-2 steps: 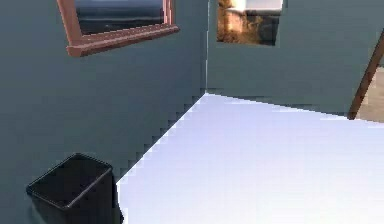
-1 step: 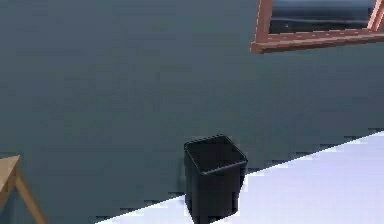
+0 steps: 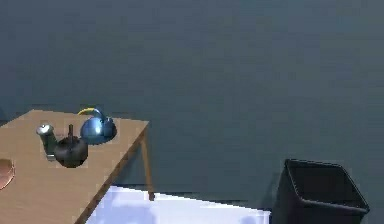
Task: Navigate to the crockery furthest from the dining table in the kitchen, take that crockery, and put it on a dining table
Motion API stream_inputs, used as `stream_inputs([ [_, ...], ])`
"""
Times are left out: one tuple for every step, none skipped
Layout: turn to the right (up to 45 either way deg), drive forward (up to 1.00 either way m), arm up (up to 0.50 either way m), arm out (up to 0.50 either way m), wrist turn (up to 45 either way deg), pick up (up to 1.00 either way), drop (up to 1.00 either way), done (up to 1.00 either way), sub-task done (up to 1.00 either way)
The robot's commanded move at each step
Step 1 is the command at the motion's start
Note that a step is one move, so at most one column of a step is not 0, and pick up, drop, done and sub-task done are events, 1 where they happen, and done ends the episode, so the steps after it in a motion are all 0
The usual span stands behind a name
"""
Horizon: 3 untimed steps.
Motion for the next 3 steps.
stream_inputs([
  [-3.0,0.00,0.00,0.00,0.0,0.00,0.00,0.00,0.00],
  [45.0,0.00,0.00,0.00,0.0,0.00,0.00,0.00,0.00],
  [45.0,0.00,0.00,0.00,0.0,0.00,0.00,0.00,0.00],
])
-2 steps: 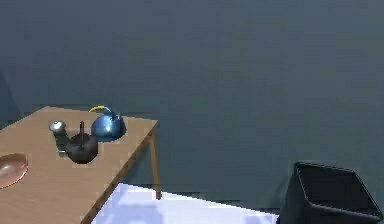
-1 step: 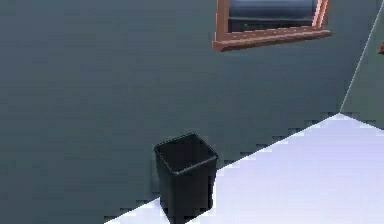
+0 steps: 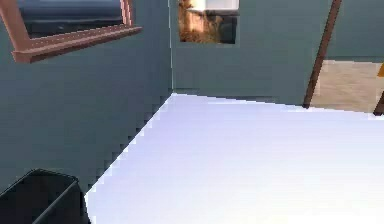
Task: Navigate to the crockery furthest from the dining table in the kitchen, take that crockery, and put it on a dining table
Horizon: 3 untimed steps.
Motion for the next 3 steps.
stream_inputs([
  [45.0,0.00,0.00,0.00,0.0,0.00,0.00,0.00,0.00],
  [12.0,0.00,0.00,0.00,0.0,0.00,0.00,0.00,0.00],
  [-45.0,0.00,0.00,0.00,0.0,0.00,0.00,0.00,0.00],
])
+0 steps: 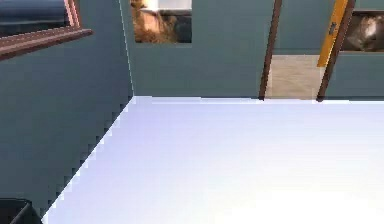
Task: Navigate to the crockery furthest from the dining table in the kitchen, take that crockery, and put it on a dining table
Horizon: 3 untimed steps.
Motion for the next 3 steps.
stream_inputs([
  [-45.0,0.00,0.00,0.00,0.0,0.00,0.00,0.00,0.00],
  [-45.0,0.00,0.00,0.00,0.0,0.00,0.00,0.00,0.00],
  [-33.0,0.00,0.00,0.00,0.0,0.00,0.00,0.00,0.00],
])
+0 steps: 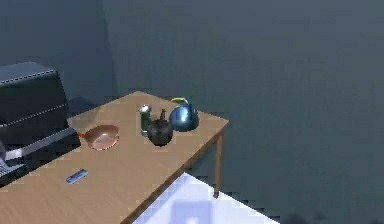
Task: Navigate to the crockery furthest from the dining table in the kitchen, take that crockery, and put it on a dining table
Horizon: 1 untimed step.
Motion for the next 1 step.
stream_inputs([
  [-45.0,0.00,0.00,0.00,0.0,0.00,0.00,0.00,0.00],
])
